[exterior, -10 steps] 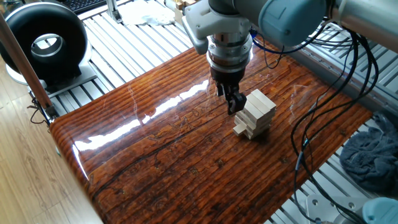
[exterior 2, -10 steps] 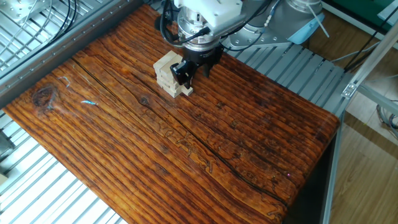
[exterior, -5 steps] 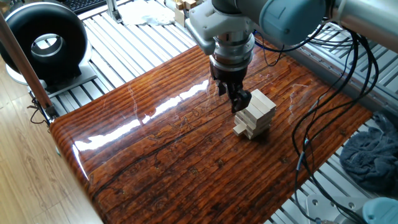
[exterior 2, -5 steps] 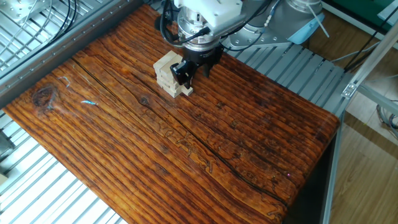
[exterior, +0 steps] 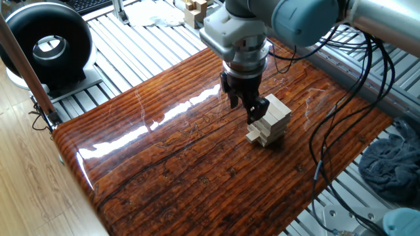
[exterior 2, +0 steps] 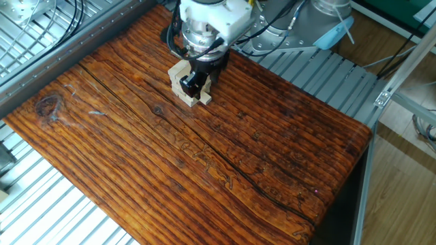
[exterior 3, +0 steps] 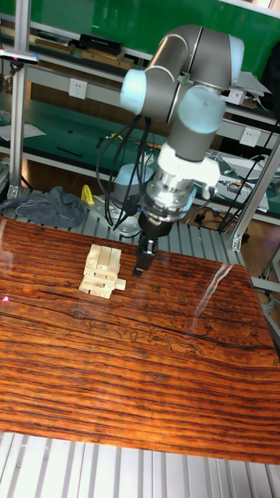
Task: Play Jenga
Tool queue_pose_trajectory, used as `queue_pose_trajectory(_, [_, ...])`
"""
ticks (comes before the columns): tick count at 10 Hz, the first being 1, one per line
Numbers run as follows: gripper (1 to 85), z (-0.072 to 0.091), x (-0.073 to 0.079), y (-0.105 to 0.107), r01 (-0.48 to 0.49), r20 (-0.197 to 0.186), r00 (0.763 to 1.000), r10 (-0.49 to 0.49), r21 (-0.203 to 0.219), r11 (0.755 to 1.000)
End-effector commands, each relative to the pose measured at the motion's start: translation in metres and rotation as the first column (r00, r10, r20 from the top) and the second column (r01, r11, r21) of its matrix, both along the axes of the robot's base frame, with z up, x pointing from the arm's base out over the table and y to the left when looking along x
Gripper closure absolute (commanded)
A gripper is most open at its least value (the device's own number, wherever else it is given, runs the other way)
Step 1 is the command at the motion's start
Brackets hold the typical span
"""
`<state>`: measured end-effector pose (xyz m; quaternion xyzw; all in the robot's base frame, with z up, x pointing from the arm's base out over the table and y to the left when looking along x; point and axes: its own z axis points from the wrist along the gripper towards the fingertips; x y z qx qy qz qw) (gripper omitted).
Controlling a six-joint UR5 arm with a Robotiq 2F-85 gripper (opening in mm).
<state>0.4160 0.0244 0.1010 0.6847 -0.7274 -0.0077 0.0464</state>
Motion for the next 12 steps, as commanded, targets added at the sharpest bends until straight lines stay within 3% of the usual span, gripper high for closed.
queue_pose_trajectory(1, [26.3,-0.017,-0.018,-0.004,0.058,-0.058,0.997,-0.057,0.019,0.998])
queue_pose_trajectory(3, [26.7,-0.023,-0.024,-0.006,0.086,-0.075,0.994,-0.084,0.031,0.996])
queue_pose_trajectory(5, [26.7,-0.037,-0.023,-0.009,0.092,-0.054,0.994,-0.090,0.025,0.995])
queue_pose_trajectory(7, [26.3,-0.039,-0.014,-0.007,0.101,0.001,0.995,-0.101,0.033,0.994])
queue_pose_trajectory(8, [26.3,-0.039,-0.015,-0.004,0.094,-0.004,0.996,-0.094,0.046,0.995])
queue_pose_trajectory(12, [26.3,-0.047,-0.016,-0.001,0.068,0.004,0.998,-0.068,0.022,0.997])
